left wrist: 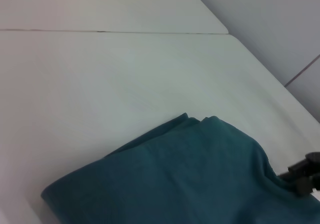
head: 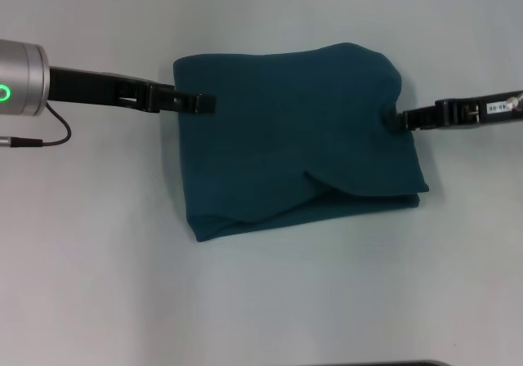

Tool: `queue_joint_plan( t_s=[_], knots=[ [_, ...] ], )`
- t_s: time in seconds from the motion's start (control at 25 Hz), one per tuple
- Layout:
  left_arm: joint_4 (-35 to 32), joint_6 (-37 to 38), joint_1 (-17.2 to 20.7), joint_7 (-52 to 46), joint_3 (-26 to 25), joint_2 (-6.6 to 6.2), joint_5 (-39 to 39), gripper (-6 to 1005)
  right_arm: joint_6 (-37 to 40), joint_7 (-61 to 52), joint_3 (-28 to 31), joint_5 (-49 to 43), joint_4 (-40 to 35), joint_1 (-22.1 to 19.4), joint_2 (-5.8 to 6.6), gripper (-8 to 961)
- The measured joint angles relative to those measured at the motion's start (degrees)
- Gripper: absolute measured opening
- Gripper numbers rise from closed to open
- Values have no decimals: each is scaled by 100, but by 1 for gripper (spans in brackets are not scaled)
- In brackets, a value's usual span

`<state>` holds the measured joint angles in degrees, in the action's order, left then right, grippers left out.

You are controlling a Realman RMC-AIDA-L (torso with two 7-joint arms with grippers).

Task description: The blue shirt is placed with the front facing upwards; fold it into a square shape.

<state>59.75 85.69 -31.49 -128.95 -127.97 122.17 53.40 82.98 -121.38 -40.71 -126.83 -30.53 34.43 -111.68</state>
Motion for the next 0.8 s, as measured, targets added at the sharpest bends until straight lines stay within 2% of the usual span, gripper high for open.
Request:
queue_joint_plan(
  t_s=[0.24, 0.76, 0.8],
  knots=[
    [1, -7, -7, 20, 0, 16, -20, 964, 256, -31, 10, -25, 3, -29, -4, 357],
    [-70, -7, -27, 73, 1, 22, -1, 964, 266, -128, -8, -180, 11, 27, -67, 355],
    [-70, -4, -29, 73, 1, 24, -1, 964, 262, -175, -10, -240, 12, 32, -69, 328]
  ],
)
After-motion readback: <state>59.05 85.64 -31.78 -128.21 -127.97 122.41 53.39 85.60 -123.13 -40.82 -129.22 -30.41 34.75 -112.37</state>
